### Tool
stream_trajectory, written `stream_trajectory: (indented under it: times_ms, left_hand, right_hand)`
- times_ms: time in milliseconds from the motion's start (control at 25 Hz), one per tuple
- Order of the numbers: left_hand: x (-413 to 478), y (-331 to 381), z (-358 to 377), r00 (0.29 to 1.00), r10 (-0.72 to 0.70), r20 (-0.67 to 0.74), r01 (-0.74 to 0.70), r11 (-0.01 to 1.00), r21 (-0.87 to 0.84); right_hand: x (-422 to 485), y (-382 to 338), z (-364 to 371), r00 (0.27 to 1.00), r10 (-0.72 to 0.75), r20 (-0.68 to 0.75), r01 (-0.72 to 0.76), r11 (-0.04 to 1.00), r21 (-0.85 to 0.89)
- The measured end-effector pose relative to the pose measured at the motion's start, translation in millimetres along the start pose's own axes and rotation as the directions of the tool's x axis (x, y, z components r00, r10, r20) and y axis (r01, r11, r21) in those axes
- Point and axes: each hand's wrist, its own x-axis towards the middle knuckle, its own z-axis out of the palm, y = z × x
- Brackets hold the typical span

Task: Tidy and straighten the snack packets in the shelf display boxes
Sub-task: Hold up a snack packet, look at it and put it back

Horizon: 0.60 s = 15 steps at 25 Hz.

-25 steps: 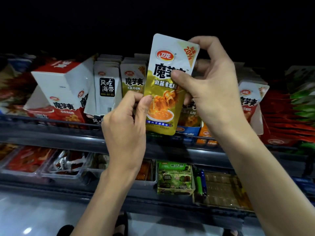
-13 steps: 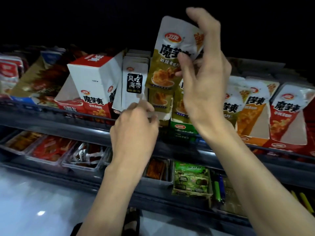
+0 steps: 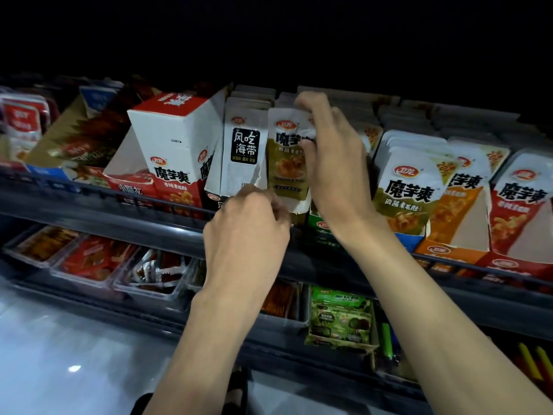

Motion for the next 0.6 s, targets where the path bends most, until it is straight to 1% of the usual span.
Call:
stream_trajectory:
  times_ms: [80, 160, 320, 400, 440, 480, 520, 600]
  left_hand:
    - [0, -1, 0, 1.000, -0.004, 0.003, 0.004, 1.000, -0.002]
    - [1, -1, 0, 1.000, -0.012, 0.009, 0.012, 1.000, 0.003]
    - [2, 0, 1, 1.000, -0.016, 0.011, 0.016, 1.000, 0.013]
    - [3, 0, 1, 1.000, -0.018, 0.009, 0.018, 1.000, 0.007]
    - [3, 0, 2, 1.000, -0.017, 0.011, 0.017, 1.000, 0.004]
    - [3, 0, 2, 1.000, -0.015, 0.013, 0.015, 1.000, -0.001]
    - [3, -1, 2, 1.000, -0.013, 0.012, 0.013, 1.000, -0.008]
    - [3, -1, 2, 1.000, -0.004, 0.005, 0.004, 1.000, -0.009]
  right_hand:
    - [1, 5, 9, 0.999, 0.019, 0.043, -0.018, 0.999, -0.044]
    - [2, 8, 17, 0.998, 0.030, 0.051, -0.025, 0.995, -0.093]
    - [5, 9, 25, 0.997, 0.076, -0.011, -0.076, 0.968, -0.238]
    - [7, 6, 22, 0.995, 0.084, -0.046, -0.093, 0.962, -0.256]
    - [7, 4, 20, 0.997, 0.059, -0.050, -0.070, 0.965, -0.251]
    - [7, 2, 19, 0.999, 0.018, -0.032, -0.025, 0.965, -0.261]
    - [7, 1, 17, 1.000, -0.023, 0.018, 0.027, 0.957, -0.288]
    - [4, 0, 15, 0.980, -0.028, 0.199, 0.098, 0.931, -0.352]
